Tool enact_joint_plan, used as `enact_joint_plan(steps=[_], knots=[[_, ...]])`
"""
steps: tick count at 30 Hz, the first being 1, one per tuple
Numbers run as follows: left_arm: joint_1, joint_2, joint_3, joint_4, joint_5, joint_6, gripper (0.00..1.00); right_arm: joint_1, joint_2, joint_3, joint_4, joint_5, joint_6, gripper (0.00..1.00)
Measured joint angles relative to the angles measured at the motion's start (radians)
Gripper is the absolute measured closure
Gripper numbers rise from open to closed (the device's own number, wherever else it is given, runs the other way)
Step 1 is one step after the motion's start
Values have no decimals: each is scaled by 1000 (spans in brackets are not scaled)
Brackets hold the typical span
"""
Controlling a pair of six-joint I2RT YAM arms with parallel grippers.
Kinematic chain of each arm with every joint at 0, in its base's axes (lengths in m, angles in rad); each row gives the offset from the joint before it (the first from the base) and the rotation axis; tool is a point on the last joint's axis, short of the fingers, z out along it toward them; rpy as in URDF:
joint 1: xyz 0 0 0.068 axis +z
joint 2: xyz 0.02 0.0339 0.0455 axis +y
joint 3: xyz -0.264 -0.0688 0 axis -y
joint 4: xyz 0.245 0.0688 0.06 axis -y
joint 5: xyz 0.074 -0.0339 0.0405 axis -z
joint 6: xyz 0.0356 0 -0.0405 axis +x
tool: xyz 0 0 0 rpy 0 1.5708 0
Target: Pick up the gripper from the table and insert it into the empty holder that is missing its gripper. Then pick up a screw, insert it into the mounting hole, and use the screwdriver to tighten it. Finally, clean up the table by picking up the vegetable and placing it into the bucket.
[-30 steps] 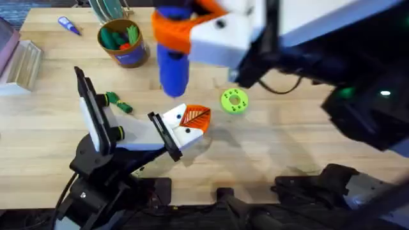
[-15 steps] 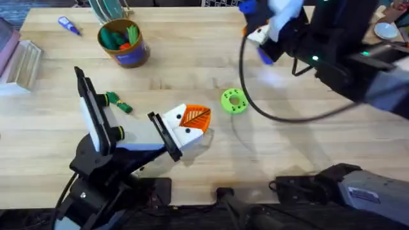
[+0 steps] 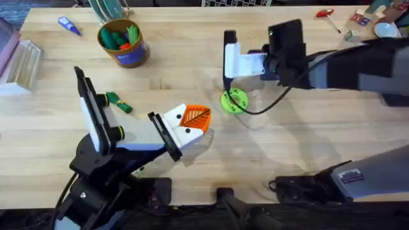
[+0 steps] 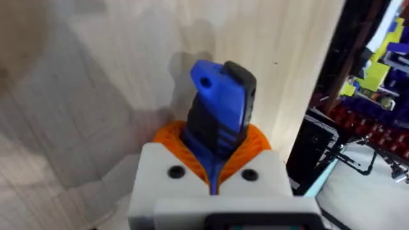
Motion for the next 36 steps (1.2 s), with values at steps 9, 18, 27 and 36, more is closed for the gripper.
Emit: enact_joint_plan(steps=[9, 18, 27, 36], knots=[[0, 0, 0, 0, 0, 0, 984, 11, 16, 9, 6, 4, -11, 330], [0, 0, 0, 0, 0, 0, 984, 40, -11, 35, -93, 12, 104, 92], [0, 0, 0, 0, 0, 4, 370, 69, -157, 26, -298, -18, 541, 88], [0, 0, 0, 6, -13, 1, 15, 68, -479, 26, -318, -79, 888, 87]])
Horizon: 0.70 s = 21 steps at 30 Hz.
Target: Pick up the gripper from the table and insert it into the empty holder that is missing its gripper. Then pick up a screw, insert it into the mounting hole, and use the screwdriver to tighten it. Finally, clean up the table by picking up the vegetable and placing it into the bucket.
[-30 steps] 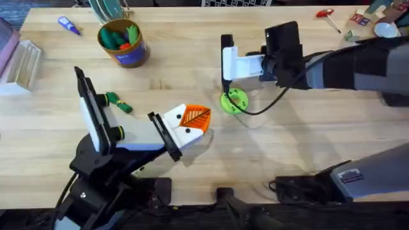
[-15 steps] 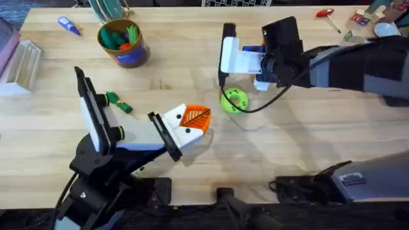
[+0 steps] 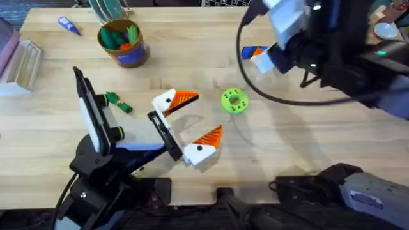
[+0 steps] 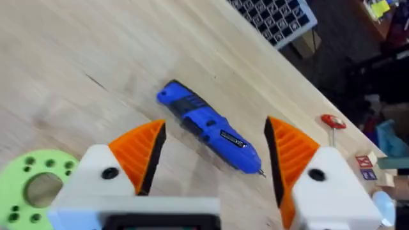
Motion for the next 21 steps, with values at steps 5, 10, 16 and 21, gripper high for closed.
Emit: enact_joint_plan(steps=[5, 10, 16, 21], knots=[[0, 0, 17, -14, -118, -85, 15, 0, -87, 0, -23, -69, 54, 86], [0, 53, 325, -379, -430, -174, 15, 0, -101, 0, -33, -184, 85, 86], [0, 319, 710, -714, -582, -191, 16, 0, -101, 0, -34, -269, 122, 84], [0, 610, 987, -1029, -677, -217, 16, 0, -101, 0, -34, -294, 139, 84]])
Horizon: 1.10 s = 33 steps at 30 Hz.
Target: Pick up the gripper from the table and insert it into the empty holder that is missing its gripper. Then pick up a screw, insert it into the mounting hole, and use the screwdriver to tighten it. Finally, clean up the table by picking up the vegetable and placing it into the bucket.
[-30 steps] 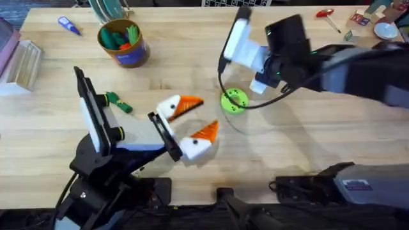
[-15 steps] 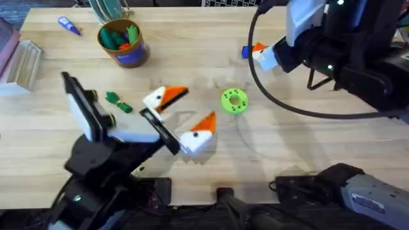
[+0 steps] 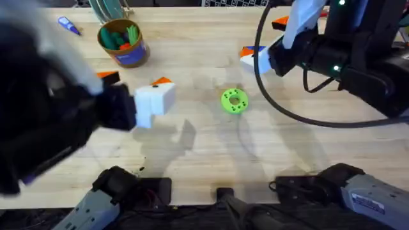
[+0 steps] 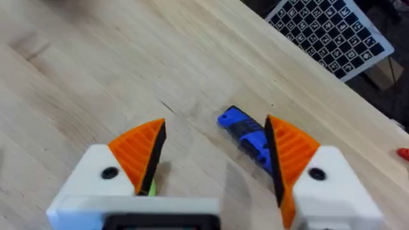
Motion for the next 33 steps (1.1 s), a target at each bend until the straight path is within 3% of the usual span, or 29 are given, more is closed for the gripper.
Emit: enact_joint_plan(steps=[4, 8, 11, 16, 21, 24, 28, 33], knots=[[0, 210, 125, -82, -6, -11, 15, 0, 0, 0, 0, -5, 5, 84], [1, 357, 181, -118, 16, -25, 15, 0, 0, 0, 0, -6, 5, 84], [51, 414, 184, -164, -3, -115, 15, 0, 0, 0, 0, -9, 5, 81], [290, 480, 184, -188, -8, -242, 15, 0, 0, 0, 0, -12, 5, 82], [544, 578, 161, -148, 39, -285, 15, 0, 0, 0, 0, -12, 5, 82], [663, 638, 103, -113, 80, -296, 15, 0, 0, 0, 0, -12, 5, 81], [784, 716, -4, 7, 116, -288, 15, 0, 0, 0, 0, -12, 5, 82], [867, 797, -76, 150, 168, -277, 15, 0, 0, 0, 0, -12, 6, 82]])
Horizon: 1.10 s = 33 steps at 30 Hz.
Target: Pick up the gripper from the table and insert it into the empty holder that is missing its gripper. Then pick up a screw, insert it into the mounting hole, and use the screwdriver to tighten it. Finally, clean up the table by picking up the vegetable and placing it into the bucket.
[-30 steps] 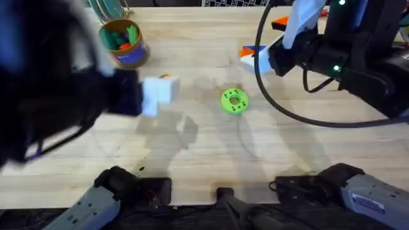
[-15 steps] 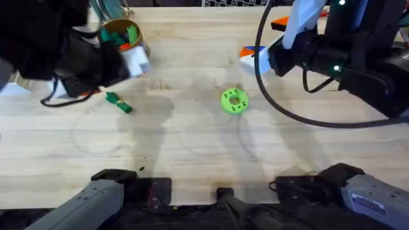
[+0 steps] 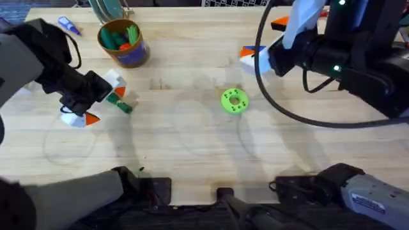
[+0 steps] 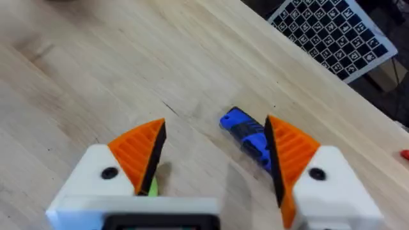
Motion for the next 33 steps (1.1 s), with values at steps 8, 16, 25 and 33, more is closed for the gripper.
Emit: enact_joint_plan(steps=[8, 16, 25, 33], knots=[[17, 171, 11, 93, 19, 7, 251, 0, 0, 0, 0, 0, 0, 82], [24, 191, 32, 86, 90, 12, 980, 0, 0, 0, 0, 0, 0, 81], [14, 75, 91, -29, 146, 13, 981, 0, 0, 0, 0, 0, 0, 81], [-42, -64, 188, 259, 191, 12, 981, 0, 0, 0, 0, 0, 0, 79]])
